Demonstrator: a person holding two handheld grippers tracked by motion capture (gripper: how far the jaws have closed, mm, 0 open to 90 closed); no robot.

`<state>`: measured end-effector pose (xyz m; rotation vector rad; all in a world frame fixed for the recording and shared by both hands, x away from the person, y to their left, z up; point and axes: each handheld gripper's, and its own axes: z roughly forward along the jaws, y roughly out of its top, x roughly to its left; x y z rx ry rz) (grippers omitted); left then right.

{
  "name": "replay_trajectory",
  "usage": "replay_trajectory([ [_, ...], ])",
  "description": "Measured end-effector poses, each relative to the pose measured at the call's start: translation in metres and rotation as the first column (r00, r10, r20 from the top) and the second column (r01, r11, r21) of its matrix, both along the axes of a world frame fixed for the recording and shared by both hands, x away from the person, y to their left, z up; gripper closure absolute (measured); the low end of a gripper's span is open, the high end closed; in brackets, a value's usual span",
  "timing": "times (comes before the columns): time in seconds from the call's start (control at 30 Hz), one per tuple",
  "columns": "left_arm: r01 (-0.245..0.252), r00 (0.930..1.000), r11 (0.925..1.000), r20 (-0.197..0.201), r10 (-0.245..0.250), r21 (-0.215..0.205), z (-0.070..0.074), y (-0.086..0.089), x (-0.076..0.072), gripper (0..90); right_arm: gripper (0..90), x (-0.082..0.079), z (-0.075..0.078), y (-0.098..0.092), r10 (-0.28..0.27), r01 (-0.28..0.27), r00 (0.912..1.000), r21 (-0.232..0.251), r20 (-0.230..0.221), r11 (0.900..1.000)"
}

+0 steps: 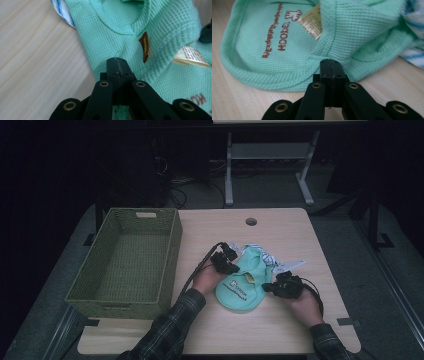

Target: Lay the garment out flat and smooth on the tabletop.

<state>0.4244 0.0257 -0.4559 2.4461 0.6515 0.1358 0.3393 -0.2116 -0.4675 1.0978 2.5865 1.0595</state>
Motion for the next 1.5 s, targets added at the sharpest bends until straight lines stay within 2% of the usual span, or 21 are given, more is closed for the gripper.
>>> replay_trajectory([
  [0.07, 0.0, 1.0, 0.9999, -0.002, 0.0, 0.013, 0.001, 0.004, -0.004, 89.6, 89.7, -0.001, 0.0, -0.003, -0.004, 0.004, 1.0, 0.0, 0.004, 1.0],
  [0.33, -0.007, 0.9999, 0.9998, -0.014, 0.008, 0.021, 0.002, 0.015, -0.026, 89.6, 89.8, -0.003, 0.001, -0.014, -0.013, 0.013, 0.9999, -0.017, 0.006, 1.0],
  [0.53, 0.018, 0.9997, 0.9993, -0.017, -0.017, 0.032, 0.003, 0.02, -0.047, 89.6, 89.8, -0.004, 0.002, -0.019, -0.012, 0.012, 0.9999, -0.03, 0.01, 0.999],
  [0.67, 0.038, 0.9992, 0.999, -0.017, -0.037, 0.025, 0.003, 0.022, -0.061, 89.6, 89.7, -0.005, 0.002, -0.022, -0.015, 0.015, 0.9998, -0.029, 0.009, 0.999],
  [0.77, 0.037, 0.9993, 0.9992, -0.003, -0.037, 0.016, 0.002, 0.023, -0.067, 89.6, 88.3, -0.006, 0.002, -0.023, -0.01, 0.01, 1.0, -0.022, 0.0, 1.0],
  [0.9, 0.039, 0.9992, 0.9992, -0.003, -0.039, 0.009, 0.001, 0.024, -0.066, 89.6, 84.2, -0.004, 0.007, -0.027, -0.022, 0.022, 0.9996, 0.006, 0.017, 1.0],
  [0.97, 0.037, 0.9993, 0.9993, -0.006, -0.037, 0.005, 0.001, 0.024, -0.066, 89.6, 82.9, 0.001, 0.012, -0.029, -0.037, 0.036, 0.9987, 0.036, 0.035, 0.999],
  [1.1, 0.035, 0.9994, 0.9994, -0.006, -0.035, 0.004, 0.001, 0.024, -0.066, 89.7, 81.1, 0.015, 0.02, -0.027, -0.053, 0.05, 0.9974, 0.06, 0.05, 0.997],
  [1.4, 0.032, 0.9994, 0.9994, -0.01, -0.032, -0.008, 0.0, 0.024, -0.066, 89.7, 78.6, 0.057, 0.01, -0.005, -0.075, 0.074, 0.9971, 0.076, 0.008, 0.994],
  [1.5, 0.041, 0.9991, 0.9992, -0.012, -0.041, -0.002, 0.001, 0.025, -0.065, 89.7, 76.7, 0.063, 0.01, -0.001, -0.076, 0.075, 0.9971, 0.11, 0.006, 0.991],
])
